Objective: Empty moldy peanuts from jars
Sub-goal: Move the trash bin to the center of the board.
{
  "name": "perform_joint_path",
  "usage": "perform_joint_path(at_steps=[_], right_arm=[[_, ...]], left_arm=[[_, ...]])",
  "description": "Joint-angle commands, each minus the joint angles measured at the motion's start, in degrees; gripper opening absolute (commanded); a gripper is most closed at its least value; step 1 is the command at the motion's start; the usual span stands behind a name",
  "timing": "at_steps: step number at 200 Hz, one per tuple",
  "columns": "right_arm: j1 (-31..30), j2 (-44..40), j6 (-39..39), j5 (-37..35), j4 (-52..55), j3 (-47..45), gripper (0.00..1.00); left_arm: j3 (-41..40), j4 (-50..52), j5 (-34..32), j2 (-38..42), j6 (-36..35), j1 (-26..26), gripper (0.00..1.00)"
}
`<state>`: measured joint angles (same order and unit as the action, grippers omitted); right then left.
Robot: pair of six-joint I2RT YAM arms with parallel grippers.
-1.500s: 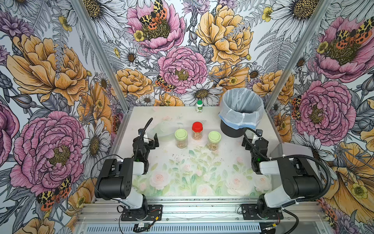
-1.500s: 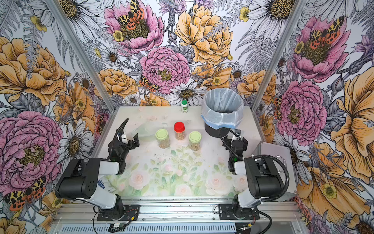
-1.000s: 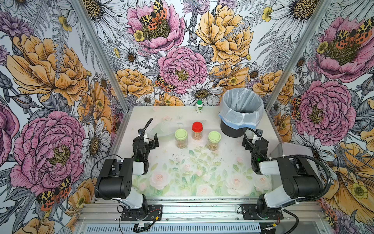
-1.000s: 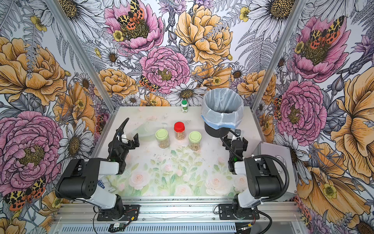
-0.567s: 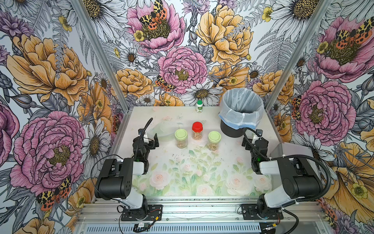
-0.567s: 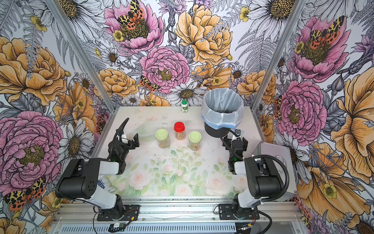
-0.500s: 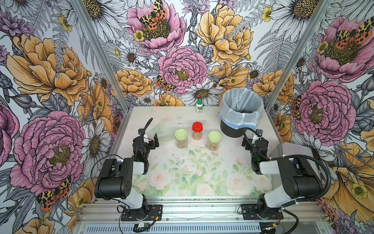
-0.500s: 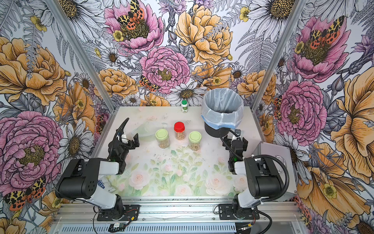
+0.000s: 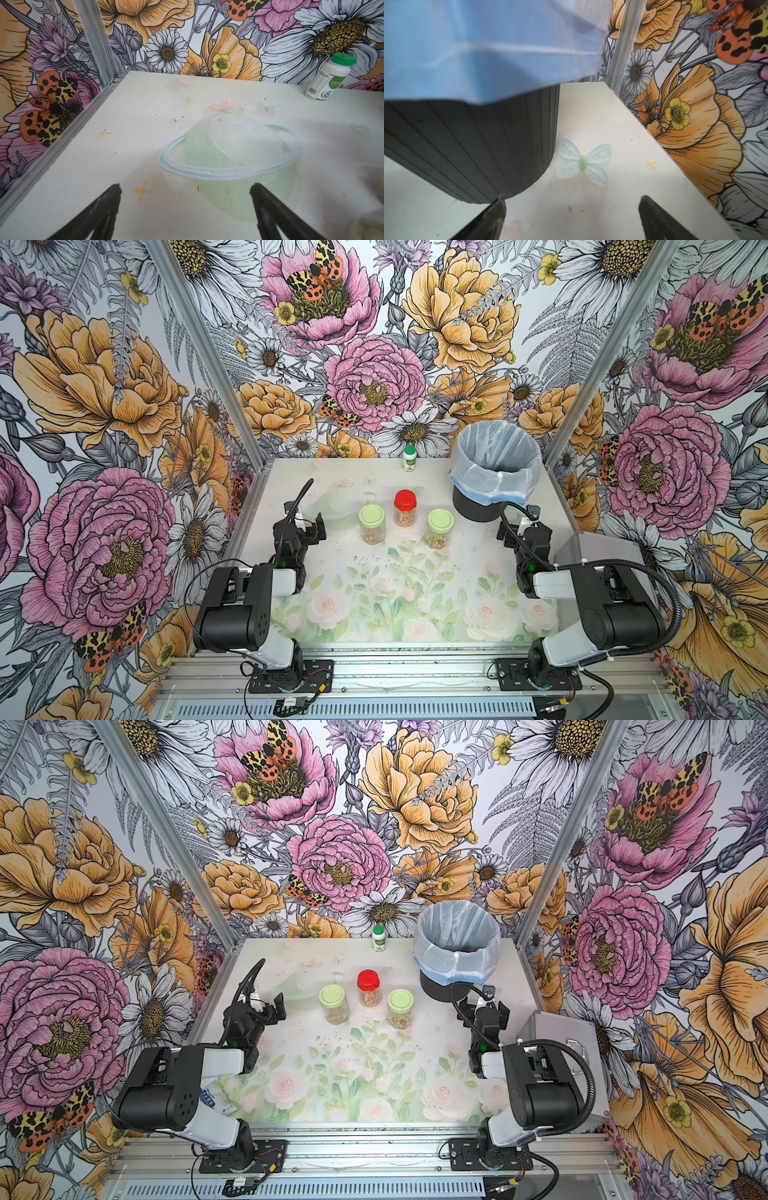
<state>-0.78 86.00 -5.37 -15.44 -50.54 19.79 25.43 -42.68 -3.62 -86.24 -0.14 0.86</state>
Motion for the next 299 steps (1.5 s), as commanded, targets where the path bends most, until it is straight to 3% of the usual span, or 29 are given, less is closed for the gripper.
perform_joint_path(at_steps=[1, 36, 78, 113, 161, 201, 241, 299], right_arm=[[0.0, -3.8, -0.7, -1.2, -2.2, -1.6, 1.0], [-0.2, -14.7, -2.1, -4.1, 10.7, 0.4, 1.0], [-0.1, -25.4, -9.9, -5.2, 41.9, 13.7, 1.0], [0.3, -25.7, -14.7, 0.0, 58.5, 26.7, 0.99], [1.0, -18.4, -22.7, 5.3, 71.2, 44.8, 0.94], [4.7, -8.4, -28.2, 8.5, 77.9, 57.9, 0.86], [8.3, 3.1, -28.8, 12.3, 85.9, 72.1, 0.78], [10.0, 14.2, -28.1, 21.7, 91.6, 83.9, 0.67]], left_arm=[[4.3, 9.7, -4.7, 5.0, -0.2, -1.2, 0.99], [6.2, 16.7, -13.0, 10.9, -1.8, -5.7, 0.99], [16.3, 37.8, -10.8, 15.9, 6.2, -6.0, 0.99], [24.8, 48.2, -5.9, 17.2, 9.7, -8.8, 0.99], [38.7, 61.9, 1.6, 13.0, 12.8, -13.2, 0.99], [45.7, 65.5, 9.6, 9.9, 15.6, -14.3, 0.99], [50.6, 68.6, 10.1, 7.4, 14.9, -16.5, 0.99], [52.3, 69.5, 10.4, 5.9, 14.9, -17.1, 0.99]])
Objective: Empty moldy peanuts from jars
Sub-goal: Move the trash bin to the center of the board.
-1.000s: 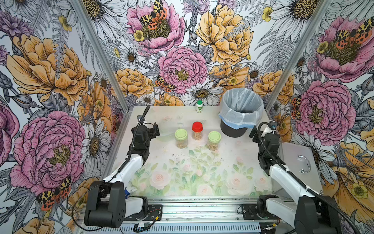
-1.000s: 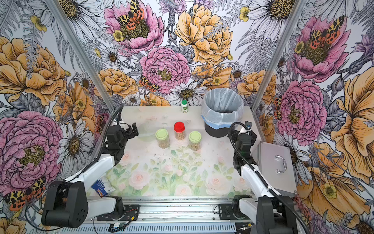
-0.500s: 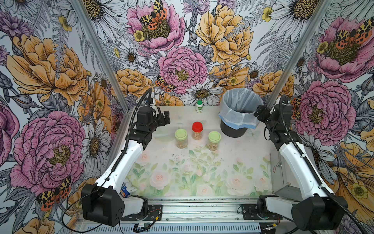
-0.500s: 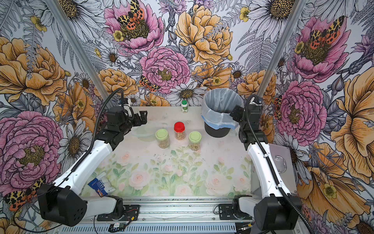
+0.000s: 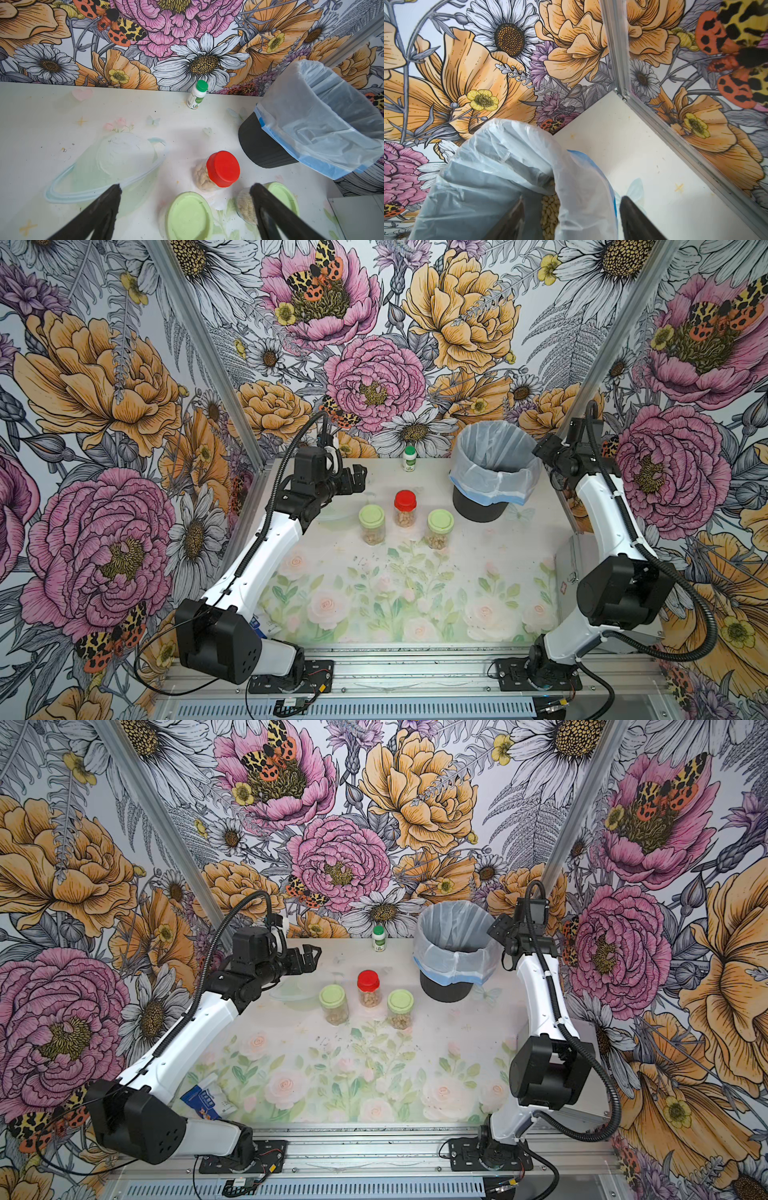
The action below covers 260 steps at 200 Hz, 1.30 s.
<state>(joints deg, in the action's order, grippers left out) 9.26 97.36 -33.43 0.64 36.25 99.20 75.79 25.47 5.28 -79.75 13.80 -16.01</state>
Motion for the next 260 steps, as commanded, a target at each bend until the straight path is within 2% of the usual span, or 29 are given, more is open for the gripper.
perform_joint_path(at_steps=[1, 74, 107, 134, 157, 260], right_arm=[[0.0, 3.0, -0.1, 5.7, 4.9, 4.6, 0.67], [0.1, 8.0, 2.4, 6.5, 12.2, 9.1, 0.62], [-0.3, 9.4, 4.9, 6.7, 15.8, 10.6, 0.52], [-0.5, 10.1, 6.2, 6.7, 18.0, 11.8, 0.38], [-0.8, 10.7, 6.1, 7.6, 18.8, 12.7, 0.31], [-6.3, 18.2, 3.6, 11.9, 22.2, 24.4, 0.12]], left_arm=[[2.0, 1.4, 1.5, -0.6, 0.9, -0.3, 0.99], [3.0, 1.9, 1.7, -1.6, 0.1, -0.6, 0.99], [2.5, 2.1, 1.4, -1.6, -0.2, -0.8, 0.99], [2.1, 2.1, 1.4, -1.6, -0.4, -0.8, 0.99], [1.7, 2.1, 1.3, -1.4, -0.5, -0.7, 0.99], [-1.4, 2.1, 0.5, 0.1, -0.4, 1.0, 0.99]])
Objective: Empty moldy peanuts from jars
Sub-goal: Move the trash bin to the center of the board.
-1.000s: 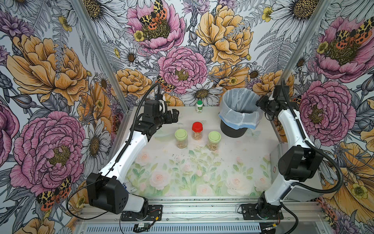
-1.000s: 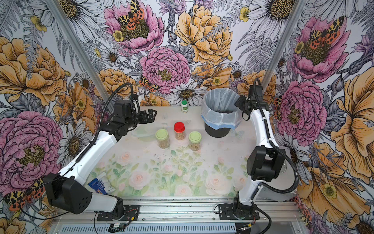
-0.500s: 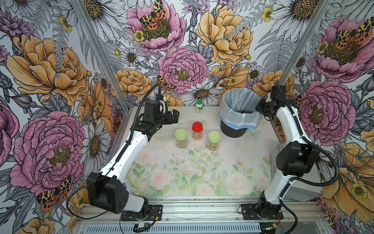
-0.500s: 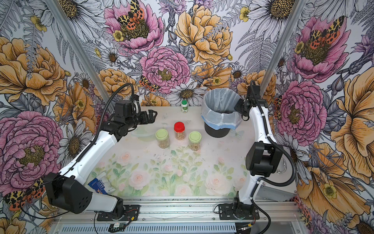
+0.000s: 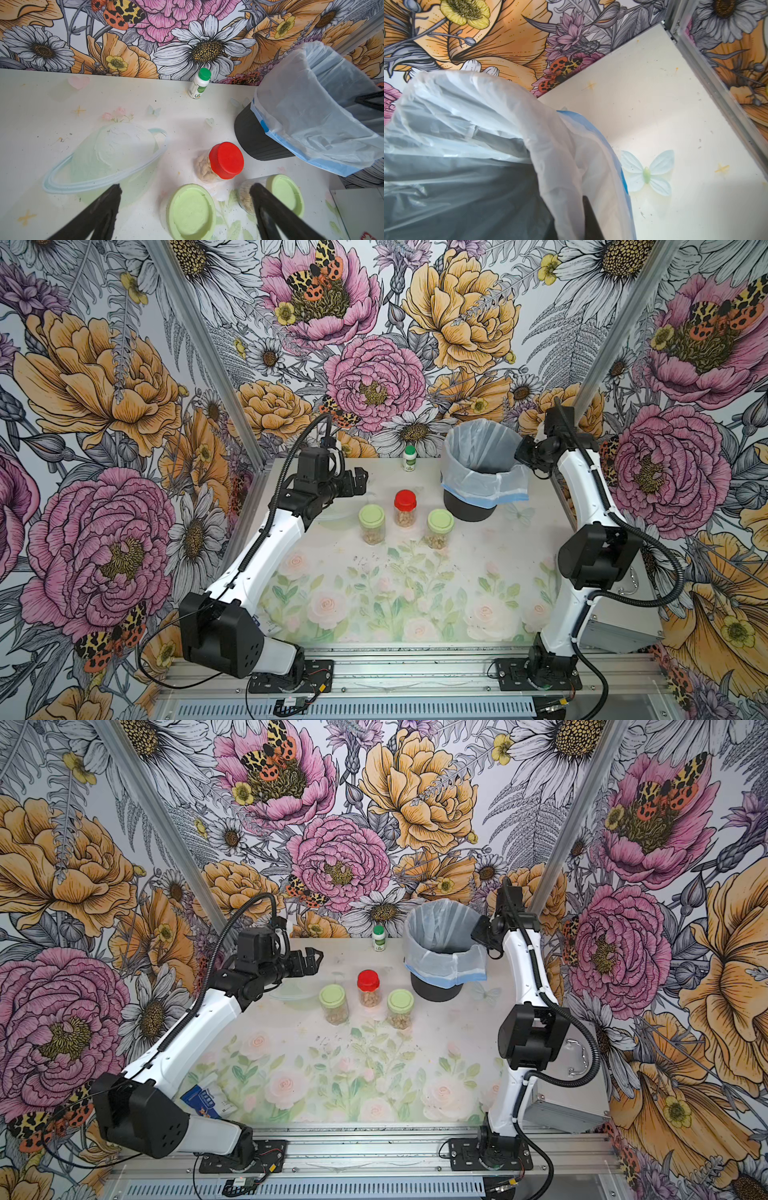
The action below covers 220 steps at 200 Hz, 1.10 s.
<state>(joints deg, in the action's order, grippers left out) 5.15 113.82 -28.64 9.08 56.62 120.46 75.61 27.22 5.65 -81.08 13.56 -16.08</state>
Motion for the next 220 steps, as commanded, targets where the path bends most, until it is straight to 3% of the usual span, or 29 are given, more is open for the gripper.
perform_joint_path(at_steps=[1, 109, 220], right_arm=[[-2.3, 1.8, -1.2, 3.4, 1.8, 3.3, 0.12], [-8.8, 13.9, -7.3, 6.1, 1.7, 22.3, 0.05], [-14.8, 16.0, -7.4, 7.8, -2.4, 24.1, 0.05]], left_arm=[[-1.2, 0.3, 0.1, 1.4, -0.1, 1.1, 0.99], [-5.6, 0.2, 1.1, 4.7, 1.0, 4.1, 0.99], [-11.1, 0.2, 1.6, 8.5, 3.7, 8.9, 0.99]])
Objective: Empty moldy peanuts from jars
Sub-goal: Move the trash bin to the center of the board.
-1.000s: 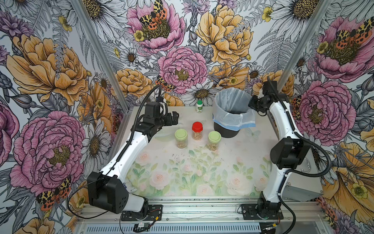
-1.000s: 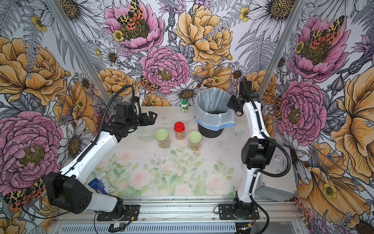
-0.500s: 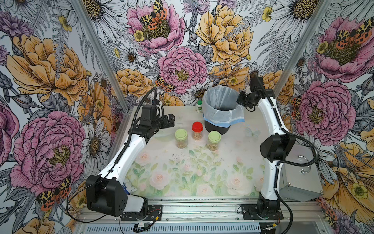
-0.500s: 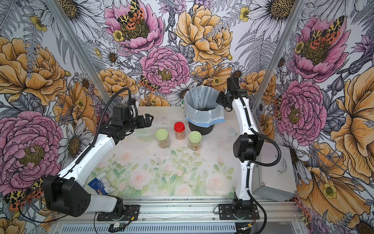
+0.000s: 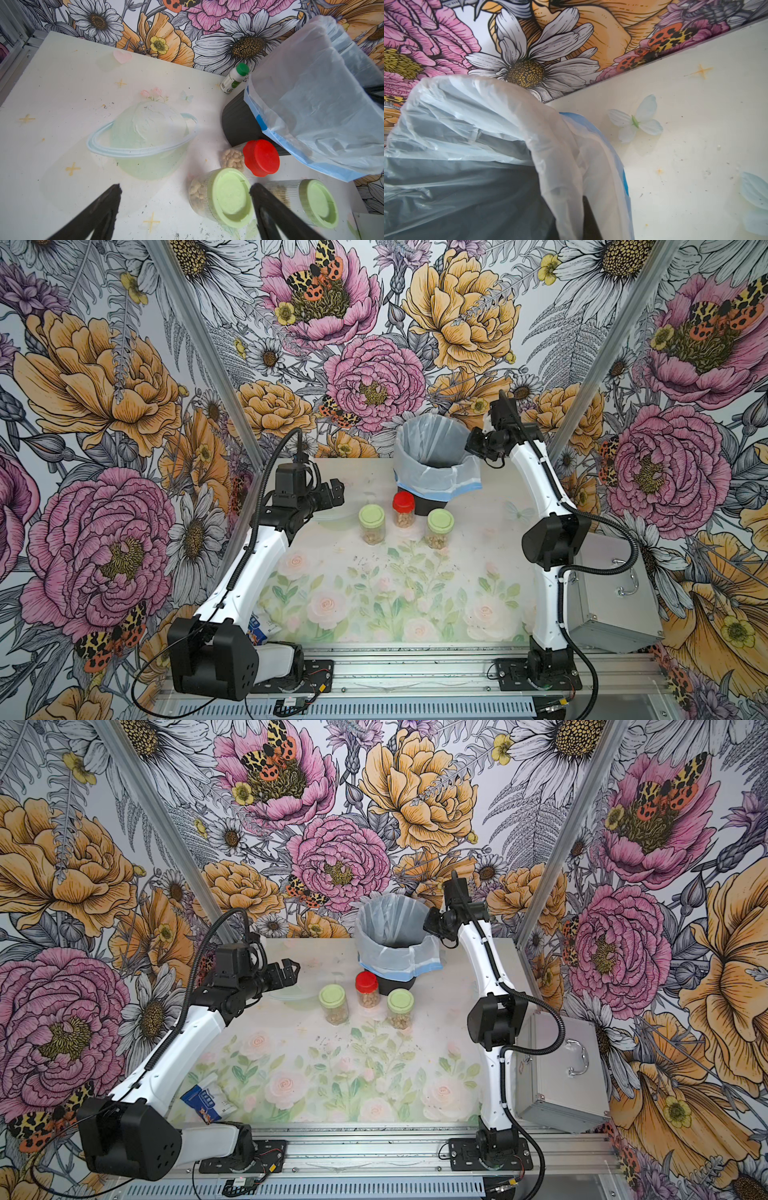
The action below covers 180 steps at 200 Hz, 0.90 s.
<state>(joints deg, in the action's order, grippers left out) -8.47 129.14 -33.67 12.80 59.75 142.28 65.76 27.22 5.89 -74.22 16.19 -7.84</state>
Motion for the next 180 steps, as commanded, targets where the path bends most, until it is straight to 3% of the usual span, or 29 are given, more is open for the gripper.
perform_joint_path(at_steps=[1, 180], right_arm=[[-1.3, 0.7, -2.3, 4.1, -5.6, 2.3, 0.05], [-11.9, 5.7, 3.6, 6.4, -14.8, 8.5, 0.12]], left_arm=[[-1.3, 0.2, 1.4, 1.6, 1.0, 0.6, 0.99], [-4.4, 0.2, 1.7, 6.5, 3.7, 3.4, 0.99]])
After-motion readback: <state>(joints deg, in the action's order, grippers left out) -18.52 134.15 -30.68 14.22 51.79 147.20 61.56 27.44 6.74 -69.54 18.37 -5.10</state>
